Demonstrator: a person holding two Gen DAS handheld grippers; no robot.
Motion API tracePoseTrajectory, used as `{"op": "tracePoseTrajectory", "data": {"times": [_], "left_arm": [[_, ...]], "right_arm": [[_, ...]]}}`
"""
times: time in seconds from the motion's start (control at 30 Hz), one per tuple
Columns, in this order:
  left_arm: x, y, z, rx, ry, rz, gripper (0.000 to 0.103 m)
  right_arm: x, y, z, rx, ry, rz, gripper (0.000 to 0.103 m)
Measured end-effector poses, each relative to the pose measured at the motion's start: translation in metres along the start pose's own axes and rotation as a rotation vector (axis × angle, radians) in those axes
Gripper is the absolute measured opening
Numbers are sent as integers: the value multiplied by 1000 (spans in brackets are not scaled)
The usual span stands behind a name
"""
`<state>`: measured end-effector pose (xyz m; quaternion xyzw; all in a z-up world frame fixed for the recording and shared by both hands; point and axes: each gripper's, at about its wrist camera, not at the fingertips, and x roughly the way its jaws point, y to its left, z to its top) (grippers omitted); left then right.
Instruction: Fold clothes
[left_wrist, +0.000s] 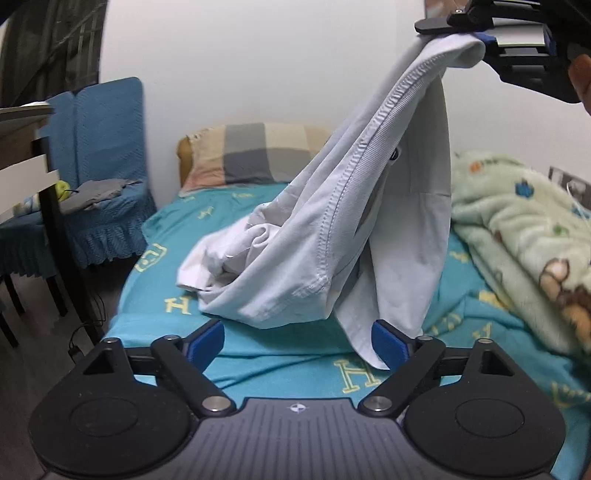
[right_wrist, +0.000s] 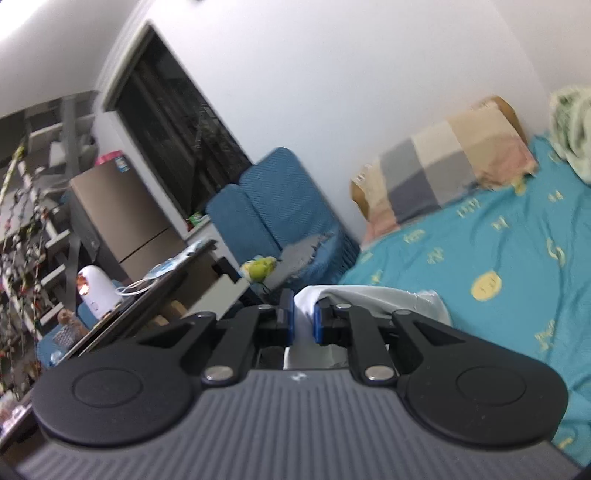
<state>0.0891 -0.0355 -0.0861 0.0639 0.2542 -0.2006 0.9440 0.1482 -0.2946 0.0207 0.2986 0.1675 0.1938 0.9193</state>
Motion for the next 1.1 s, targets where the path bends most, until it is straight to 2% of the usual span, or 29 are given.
{"op": "tracePoseTrajectory", "data": {"times": [0.13, 0.2, 0.3, 0.4, 0.47, 0.5, 0.57, 0.73, 0.8, 0.87, 0.9, 0.93, 1.0, 1.1], "left_arm": [[25, -14, -2, -10, -2, -34, 77], [42, -20, -3, -10, -5, -40, 76], [69, -33, -9, 34, 5, -31, 70], [93, -34, -18, 41, 47, -39, 47], [103, -29, -20, 27, 58, -36, 19], [107, -26, -21, 21, 62, -34, 14], [102, -16, -18, -60, 37, -19, 10], [72, 18, 3, -223, -90, -55, 10], [59, 32, 12, -287, -142, -70, 10], [49, 44, 18, -335, -181, -87, 10], [45, 48, 18, -350, -186, -94, 10], [42, 52, 18, -367, -185, -97, 10], [34, 53, 19, -382, -184, -103, 10], [22, 54, 19, -399, -183, -110, 10]], "right_arm": [[5, -41, -16, 134, 53, 3, 14], [11, -57, -23, 166, 82, -16, 14], [21, -79, -33, 238, 122, -15, 15], [29, -94, -39, 274, 136, -31, 15], [34, -101, -39, 271, 141, -61, 15], [36, -104, -40, 262, 141, -85, 15], [42, -110, -41, 244, 142, -155, 16], [54, -121, -51, 197, 186, -365, 21], [51, -120, -54, 177, 183, -419, 29], [47, -118, -57, 150, 181, -454, 46], [43, -116, -57, 142, 173, -462, 50], [39, -114, -57, 134, 161, -467, 58], [31, -104, -58, 99, 144, -466, 60], [24, -79, -63, -17, 146, -396, 60]]}}
